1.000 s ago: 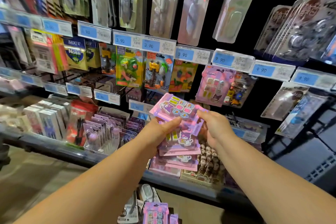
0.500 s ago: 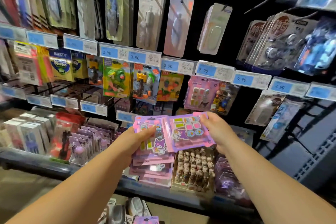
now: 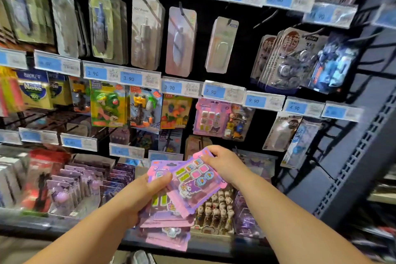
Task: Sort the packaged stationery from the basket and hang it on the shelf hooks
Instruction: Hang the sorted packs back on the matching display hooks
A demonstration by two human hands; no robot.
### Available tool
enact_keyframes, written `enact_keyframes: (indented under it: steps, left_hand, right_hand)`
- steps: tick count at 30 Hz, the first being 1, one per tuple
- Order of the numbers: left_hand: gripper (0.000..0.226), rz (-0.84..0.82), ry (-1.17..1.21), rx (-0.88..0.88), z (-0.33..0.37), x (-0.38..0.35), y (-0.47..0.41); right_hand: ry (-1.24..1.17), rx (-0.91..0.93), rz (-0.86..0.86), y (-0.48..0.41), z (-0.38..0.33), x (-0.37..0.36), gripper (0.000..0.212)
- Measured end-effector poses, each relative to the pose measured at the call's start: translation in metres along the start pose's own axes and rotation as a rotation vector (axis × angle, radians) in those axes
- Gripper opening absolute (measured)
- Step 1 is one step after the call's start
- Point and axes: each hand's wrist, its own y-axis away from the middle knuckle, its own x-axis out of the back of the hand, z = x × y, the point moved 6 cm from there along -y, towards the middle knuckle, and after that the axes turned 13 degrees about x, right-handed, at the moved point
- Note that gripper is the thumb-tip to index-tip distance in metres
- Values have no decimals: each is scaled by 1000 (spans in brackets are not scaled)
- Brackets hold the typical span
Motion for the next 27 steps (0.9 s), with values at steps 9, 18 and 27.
enact_keyframes:
  steps: [9, 18, 27]
  left_hand:
    - [74, 90, 131, 42, -2, -4, -5]
    - [34, 145, 249, -147, 24, -15, 19]
    - [25, 178, 297, -148, 32, -11, 23]
  right_hand:
    - [-732, -251, 233, 3, 28, -7, 39]
    - [-953, -213, 70, 12, -2, -43, 21]
    - [-836, -42, 491, 1, 7, 22, 16]
